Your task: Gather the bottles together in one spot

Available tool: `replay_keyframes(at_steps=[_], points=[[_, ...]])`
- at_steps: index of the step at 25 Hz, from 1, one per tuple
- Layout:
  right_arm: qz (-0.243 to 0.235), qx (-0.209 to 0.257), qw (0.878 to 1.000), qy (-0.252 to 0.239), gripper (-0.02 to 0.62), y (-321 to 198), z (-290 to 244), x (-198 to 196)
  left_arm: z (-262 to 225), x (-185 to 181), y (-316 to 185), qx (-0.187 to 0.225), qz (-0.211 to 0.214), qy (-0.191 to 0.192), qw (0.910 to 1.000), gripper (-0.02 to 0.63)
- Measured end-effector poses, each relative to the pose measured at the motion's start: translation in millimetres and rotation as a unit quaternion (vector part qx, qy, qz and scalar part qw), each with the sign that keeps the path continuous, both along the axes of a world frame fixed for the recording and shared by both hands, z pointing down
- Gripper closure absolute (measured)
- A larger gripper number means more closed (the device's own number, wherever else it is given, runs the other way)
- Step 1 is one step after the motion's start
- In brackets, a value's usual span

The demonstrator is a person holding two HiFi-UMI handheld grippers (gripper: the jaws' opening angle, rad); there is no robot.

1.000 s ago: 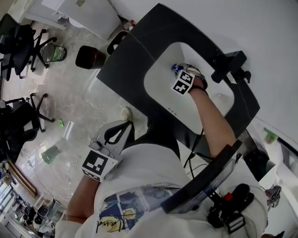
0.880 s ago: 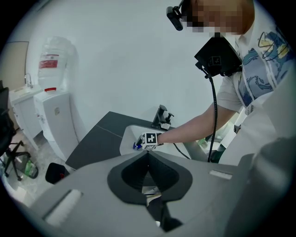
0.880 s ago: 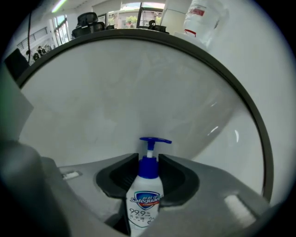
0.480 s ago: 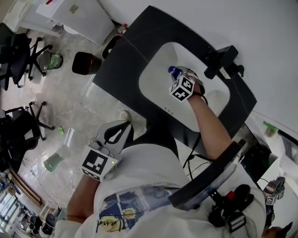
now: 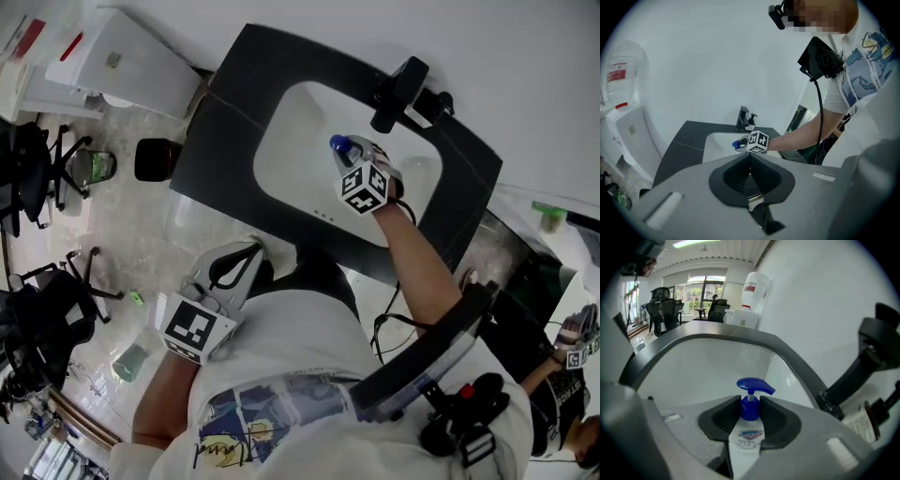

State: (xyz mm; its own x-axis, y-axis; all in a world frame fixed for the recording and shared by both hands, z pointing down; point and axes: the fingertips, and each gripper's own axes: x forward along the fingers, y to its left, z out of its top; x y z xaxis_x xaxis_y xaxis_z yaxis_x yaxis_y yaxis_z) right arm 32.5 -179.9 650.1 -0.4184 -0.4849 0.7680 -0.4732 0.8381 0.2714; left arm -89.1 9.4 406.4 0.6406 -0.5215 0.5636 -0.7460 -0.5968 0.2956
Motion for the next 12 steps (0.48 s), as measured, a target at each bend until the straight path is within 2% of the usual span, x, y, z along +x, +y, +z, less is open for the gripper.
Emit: replay_keyframes(at_steps=[6,12], points=[[0.098,0.009,0.993,-0.070,0.472,6.8,-38.4,36.4,-10.8,23.1,-9.1,0.006,0.039,0.001,0.9992,0.604],[0.204,0.037,0.969,-0.135,0.472,6.5,-90.4,88.6,-15.7,54.9,-18.6,0.020,0.087,0.013,0.9959,0.604]])
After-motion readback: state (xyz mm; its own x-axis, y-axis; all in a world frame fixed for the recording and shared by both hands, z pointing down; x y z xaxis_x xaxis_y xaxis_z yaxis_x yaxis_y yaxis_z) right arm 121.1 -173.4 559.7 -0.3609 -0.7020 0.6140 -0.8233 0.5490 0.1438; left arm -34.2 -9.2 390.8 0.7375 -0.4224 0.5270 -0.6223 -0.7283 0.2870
